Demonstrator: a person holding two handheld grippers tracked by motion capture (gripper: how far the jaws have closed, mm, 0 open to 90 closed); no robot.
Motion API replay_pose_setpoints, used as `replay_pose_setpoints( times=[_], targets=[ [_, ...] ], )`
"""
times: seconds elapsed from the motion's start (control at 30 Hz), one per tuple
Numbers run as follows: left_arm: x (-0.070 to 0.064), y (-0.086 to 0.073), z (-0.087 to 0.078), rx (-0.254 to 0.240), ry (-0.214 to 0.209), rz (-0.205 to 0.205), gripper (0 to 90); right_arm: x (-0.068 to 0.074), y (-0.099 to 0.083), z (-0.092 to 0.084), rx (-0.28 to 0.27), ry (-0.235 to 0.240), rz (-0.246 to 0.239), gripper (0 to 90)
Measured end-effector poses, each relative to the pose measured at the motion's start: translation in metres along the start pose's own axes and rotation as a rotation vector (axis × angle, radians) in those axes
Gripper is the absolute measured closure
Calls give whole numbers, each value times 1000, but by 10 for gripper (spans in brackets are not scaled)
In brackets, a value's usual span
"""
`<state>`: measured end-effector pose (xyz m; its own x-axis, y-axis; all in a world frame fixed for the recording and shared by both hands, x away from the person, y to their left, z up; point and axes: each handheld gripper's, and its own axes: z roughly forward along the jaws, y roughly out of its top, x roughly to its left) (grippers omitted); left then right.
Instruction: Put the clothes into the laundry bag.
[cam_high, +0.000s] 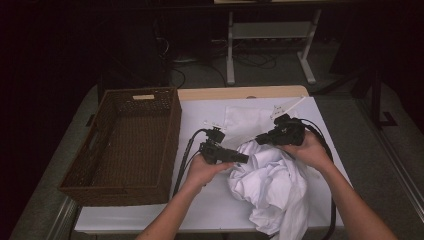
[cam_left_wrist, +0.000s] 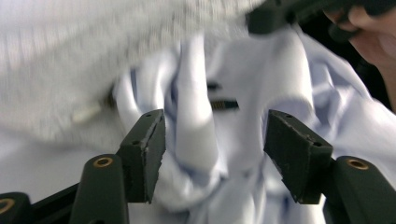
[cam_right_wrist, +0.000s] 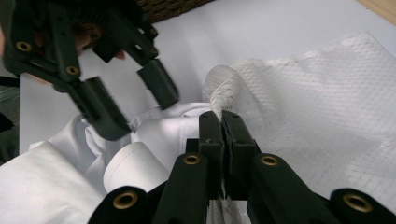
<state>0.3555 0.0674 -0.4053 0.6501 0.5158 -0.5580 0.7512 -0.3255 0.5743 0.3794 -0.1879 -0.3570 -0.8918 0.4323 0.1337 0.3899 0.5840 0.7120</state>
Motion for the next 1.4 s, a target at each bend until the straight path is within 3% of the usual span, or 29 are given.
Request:
replay_pose_setpoints(
  times=[0.07, 0.13, 0.2, 0.23, 0.3, 0.4, 0.47, 0.6, 0.7, 0.77, 0.8, 0.87, 0.97, 1.07, 1.13, 1.2, 1.27, 1.33, 1.37, 1.4],
  targets=[
    [7, -6, 2, 21, 26, -25, 353, 2, 1, 0, 3, -2, -7, 869],
    [18, -11, 12, 43, -35, -116, 362, 4, 2, 2, 5, -1, -15, 869],
    [22, -14, 22, 32, -78, -140, 449, 5, 3, 3, 9, -1, -24, 869],
    [21, -14, 25, 29, -85, -138, 534, 6, 3, 4, 13, 3, -24, 869],
    [16, -13, 28, -2, -74, -89, 745, 6, 3, 5, 15, 8, -25, 869],
    [3, -8, 24, -36, -84, -38, 818, 6, 2, 3, 8, 19, -30, 869],
    [-4, -4, 20, -53, -116, -22, 821, 8, 2, 1, 1, 29, -38, 869],
    [-17, 6, 17, -76, -111, 12, 818, 12, 2, -5, -16, 28, -53, 870],
    [-11, 9, 25, -100, -83, -12, 818, 14, 1, -12, -31, 50, -54, 871],
    [-1, 10, 34, -105, -29, -31, 813, 16, 0, -13, -37, 72, -54, 871],
    [11, 10, 40, -119, -31, -87, 799, 17, -1, -12, -40, 86, -53, 871],
    [15, 10, 40, -114, -29, -94, 781, 16, -1, -10, -26, 80, -55, 870],
    [13, 9, 32, -70, -4, -60, 642, 13, -5, -6, 16, 50, -60, 869],
    [6, 5, 17, -37, 5, -28, 439, 9, -7, -8, 7, 43, -46, 868],
    [2, 1, 3, -45, 3, -7, 398, 8, -7, -10, 2, 34, -41, 868],
    [2, -2, 0, -22, -9, -10, 389, 6, -8, -10, 0, 27, -33, 868],
    [6, -5, 9, 27, -5, -31, 411, 5, -7, -9, -4, 24, -28, 868],
    [12, -8, 23, 31, -57, -80, 447, 7, -5, -8, -7, 21, -36, 868],
    [13, -9, 28, 16, -65, -81, 506, 8, -5, -7, -3, 15, -45, 868],
    [12, -12, 34, -19, -80, -82, 697, 10, -3, -7, -10, 5, -54, 868]
  ],
)
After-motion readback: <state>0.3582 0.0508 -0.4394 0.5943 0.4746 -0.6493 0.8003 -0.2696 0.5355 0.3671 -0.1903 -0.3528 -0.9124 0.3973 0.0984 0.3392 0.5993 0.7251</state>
